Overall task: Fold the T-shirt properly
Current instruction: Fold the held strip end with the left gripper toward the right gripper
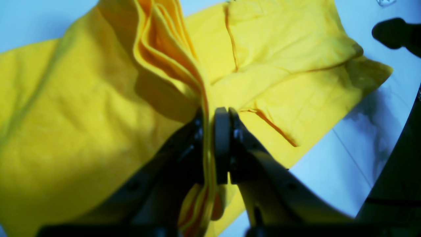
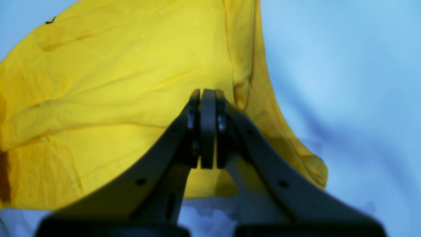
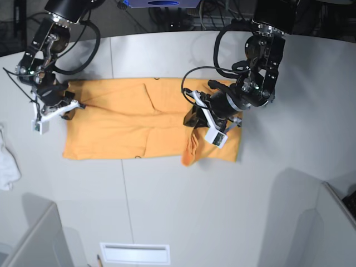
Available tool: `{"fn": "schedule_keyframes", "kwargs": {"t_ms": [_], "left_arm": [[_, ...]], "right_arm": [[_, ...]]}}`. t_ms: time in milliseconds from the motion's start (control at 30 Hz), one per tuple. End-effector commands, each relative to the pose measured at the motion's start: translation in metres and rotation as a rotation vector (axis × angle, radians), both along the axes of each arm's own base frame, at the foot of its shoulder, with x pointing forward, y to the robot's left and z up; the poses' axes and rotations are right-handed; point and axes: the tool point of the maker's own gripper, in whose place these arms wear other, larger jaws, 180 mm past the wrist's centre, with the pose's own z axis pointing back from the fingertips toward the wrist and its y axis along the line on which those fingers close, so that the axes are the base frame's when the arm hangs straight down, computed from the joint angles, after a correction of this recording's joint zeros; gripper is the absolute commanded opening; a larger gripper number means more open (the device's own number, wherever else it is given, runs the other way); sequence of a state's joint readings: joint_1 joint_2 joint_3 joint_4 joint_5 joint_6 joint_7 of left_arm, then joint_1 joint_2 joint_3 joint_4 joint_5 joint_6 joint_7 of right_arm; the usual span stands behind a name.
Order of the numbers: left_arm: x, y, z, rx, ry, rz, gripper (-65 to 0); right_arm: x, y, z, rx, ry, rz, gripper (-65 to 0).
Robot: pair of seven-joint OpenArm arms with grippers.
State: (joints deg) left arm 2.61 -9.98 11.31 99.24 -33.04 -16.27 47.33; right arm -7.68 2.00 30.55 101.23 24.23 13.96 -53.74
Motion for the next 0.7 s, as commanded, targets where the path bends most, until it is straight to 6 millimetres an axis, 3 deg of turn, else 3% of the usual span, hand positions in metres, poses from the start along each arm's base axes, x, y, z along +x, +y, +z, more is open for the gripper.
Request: {"fn": "schedule_keyframes", "kwargs": {"t_ms": [0, 600, 667], "left_arm": [[0.010, -0.003, 0.010, -0.031, -0.034, 0.011, -65.0], [0.020, -0.018, -0.004, -0.048, 0.013, 0.004, -65.0], [0.016, -0.029, -0.004, -0.046, 0.014, -0.034, -65.0]], "right_arm": [[0.009, -0.004, 0.014, -0.012, -0.053, -0.005, -65.0], [0.009, -0.004, 0.014, -0.012, -0.053, -0.005, -65.0], [0.008, -0.004, 0.013, -0.010, -0.050, -0.005, -65.0]]}}
